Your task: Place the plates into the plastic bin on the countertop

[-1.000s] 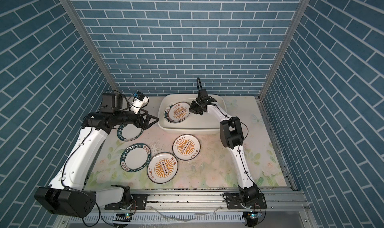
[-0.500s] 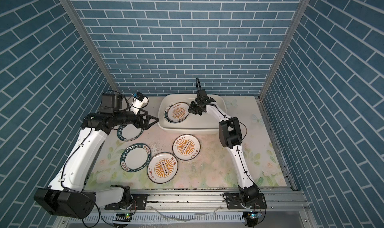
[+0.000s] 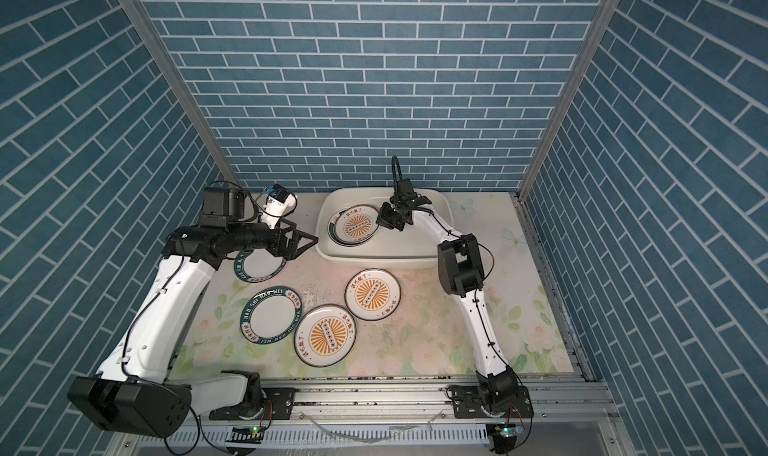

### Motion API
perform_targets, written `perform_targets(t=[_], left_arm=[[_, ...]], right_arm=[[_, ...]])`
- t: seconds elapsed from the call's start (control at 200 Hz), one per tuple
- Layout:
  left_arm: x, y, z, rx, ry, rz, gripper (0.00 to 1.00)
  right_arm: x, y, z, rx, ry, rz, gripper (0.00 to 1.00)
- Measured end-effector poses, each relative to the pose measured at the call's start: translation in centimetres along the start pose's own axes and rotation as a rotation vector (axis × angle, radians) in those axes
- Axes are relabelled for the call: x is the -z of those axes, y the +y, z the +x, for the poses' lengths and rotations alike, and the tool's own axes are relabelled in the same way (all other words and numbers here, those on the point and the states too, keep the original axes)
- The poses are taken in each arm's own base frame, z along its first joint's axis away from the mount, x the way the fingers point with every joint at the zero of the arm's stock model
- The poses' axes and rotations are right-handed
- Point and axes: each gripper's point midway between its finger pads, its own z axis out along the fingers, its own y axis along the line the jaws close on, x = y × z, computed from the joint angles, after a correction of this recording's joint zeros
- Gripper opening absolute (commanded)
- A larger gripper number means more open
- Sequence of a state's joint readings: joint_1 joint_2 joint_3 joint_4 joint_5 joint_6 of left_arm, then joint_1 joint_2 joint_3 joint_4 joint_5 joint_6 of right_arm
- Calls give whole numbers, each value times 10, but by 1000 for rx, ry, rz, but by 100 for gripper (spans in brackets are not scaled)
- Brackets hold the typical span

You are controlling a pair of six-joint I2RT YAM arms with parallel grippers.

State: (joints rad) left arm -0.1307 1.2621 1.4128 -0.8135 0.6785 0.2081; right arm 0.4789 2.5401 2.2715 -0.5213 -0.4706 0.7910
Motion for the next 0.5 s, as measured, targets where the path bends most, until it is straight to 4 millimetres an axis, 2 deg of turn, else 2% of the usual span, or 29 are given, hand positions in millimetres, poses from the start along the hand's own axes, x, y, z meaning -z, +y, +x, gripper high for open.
perform_targets(t=[0.2,0.5], left_arm=[[1,-1,0,0,-2,-1,100],[2,-1,0,-2,-5,-1,100]], right_arm=[[-6,-7,4,-26,16,13,17],[-11,-12,8,-36,31,26,21]])
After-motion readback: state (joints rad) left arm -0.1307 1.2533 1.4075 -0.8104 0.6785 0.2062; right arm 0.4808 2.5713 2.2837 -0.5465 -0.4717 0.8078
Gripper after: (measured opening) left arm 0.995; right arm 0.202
